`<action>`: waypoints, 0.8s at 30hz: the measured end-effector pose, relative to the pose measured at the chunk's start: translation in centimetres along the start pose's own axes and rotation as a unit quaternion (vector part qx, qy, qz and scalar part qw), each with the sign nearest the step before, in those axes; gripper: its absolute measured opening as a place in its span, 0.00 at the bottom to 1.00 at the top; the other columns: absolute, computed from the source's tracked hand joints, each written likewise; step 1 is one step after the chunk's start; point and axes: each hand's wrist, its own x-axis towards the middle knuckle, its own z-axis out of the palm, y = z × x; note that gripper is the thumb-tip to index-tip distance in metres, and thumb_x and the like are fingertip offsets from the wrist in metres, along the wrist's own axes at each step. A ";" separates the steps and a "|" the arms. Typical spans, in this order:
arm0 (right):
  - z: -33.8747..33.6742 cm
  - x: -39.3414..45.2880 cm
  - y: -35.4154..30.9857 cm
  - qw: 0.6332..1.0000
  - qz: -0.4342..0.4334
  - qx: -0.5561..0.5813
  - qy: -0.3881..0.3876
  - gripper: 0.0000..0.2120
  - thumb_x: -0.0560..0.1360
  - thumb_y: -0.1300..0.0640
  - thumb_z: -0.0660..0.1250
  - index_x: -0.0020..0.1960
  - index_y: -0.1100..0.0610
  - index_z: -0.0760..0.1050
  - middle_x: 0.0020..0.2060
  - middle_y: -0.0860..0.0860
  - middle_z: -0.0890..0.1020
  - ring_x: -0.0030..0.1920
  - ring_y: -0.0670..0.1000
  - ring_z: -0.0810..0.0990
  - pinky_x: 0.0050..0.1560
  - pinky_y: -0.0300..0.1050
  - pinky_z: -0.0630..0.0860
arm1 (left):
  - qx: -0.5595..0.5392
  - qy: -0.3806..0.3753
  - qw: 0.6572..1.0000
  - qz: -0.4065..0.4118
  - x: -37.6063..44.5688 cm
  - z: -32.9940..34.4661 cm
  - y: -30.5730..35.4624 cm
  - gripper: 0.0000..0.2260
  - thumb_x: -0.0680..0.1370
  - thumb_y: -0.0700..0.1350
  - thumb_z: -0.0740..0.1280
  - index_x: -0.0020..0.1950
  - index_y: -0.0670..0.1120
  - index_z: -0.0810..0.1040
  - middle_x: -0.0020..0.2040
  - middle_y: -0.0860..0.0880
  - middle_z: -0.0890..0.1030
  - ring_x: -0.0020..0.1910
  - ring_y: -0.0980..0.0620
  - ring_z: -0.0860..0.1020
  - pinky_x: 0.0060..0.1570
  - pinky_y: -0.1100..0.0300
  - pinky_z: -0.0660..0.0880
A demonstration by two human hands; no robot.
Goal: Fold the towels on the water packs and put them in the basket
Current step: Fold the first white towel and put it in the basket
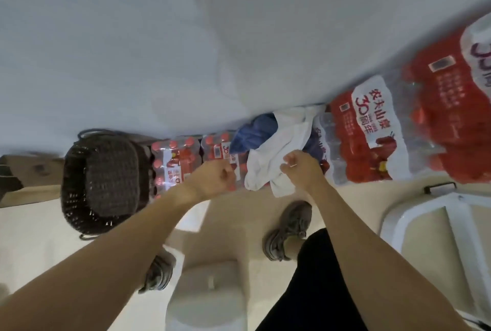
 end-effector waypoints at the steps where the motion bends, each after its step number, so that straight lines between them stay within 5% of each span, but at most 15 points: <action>1: 0.9 2.7 1.3 1.000 0.004 -0.001 0.019 0.10 0.75 0.57 0.70 0.54 0.56 0.76 0.54 0.54 0.79 0.55 0.56 0.79 0.50 0.39 0.69 | -0.005 -0.001 1.000 -0.009 2.9 1.7 -0.4 0.13 0.80 0.45 0.59 0.40 0.40 0.76 0.35 0.45 0.78 0.34 0.47 0.74 0.38 0.51 0.73; 5: 4.5 11.6 5.1 0.990 -0.049 -0.094 0.094 0.33 0.73 0.45 0.72 0.73 0.50 0.63 0.70 0.57 0.66 0.67 0.57 0.69 0.67 0.45 0.67 | -0.052 0.045 0.998 0.009 13.6 8.0 -2.7 0.12 0.77 0.51 0.67 0.53 0.43 0.77 0.50 0.45 0.79 0.48 0.44 0.78 0.49 0.48 0.76; 8: 5.8 15.0 6.6 0.978 -0.080 -0.131 0.142 0.30 0.70 0.48 0.75 0.67 0.51 0.67 0.62 0.57 0.67 0.54 0.59 0.75 0.51 0.44 0.72 | -0.127 0.054 0.990 0.030 19.0 12.1 -3.7 0.25 0.74 0.58 0.71 0.65 0.46 0.70 0.60 0.47 0.75 0.57 0.47 0.75 0.57 0.48 0.74; 12: 5.5 17.0 7.0 0.966 -0.124 -0.157 0.162 0.18 0.72 0.54 0.74 0.57 0.55 0.72 0.55 0.56 0.70 0.42 0.56 0.75 0.42 0.41 0.66 | -0.194 0.129 0.970 0.071 22.8 15.5 -4.4 0.21 0.74 0.57 0.72 0.60 0.46 0.72 0.52 0.49 0.79 0.49 0.50 0.77 0.48 0.56 0.76; 18: 3.6 17.4 4.3 0.954 -0.073 -0.278 0.080 0.13 0.75 0.55 0.69 0.57 0.59 0.75 0.56 0.57 0.79 0.55 0.58 0.78 0.52 0.47 0.76 | -0.188 0.135 0.967 0.102 23.6 15.4 -5.2 0.10 0.79 0.49 0.67 0.49 0.41 0.75 0.42 0.41 0.80 0.39 0.47 0.76 0.41 0.51 0.74; 24: 2.7 12.2 1.8 0.956 -0.112 -0.250 0.107 0.14 0.70 0.49 0.73 0.44 0.59 0.77 0.40 0.53 0.79 0.42 0.54 0.77 0.39 0.43 0.73 | -0.220 0.144 0.957 0.125 19.5 12.0 -5.6 0.07 0.81 0.51 0.62 0.44 0.52 0.70 0.41 0.53 0.75 0.38 0.57 0.74 0.36 0.68 0.72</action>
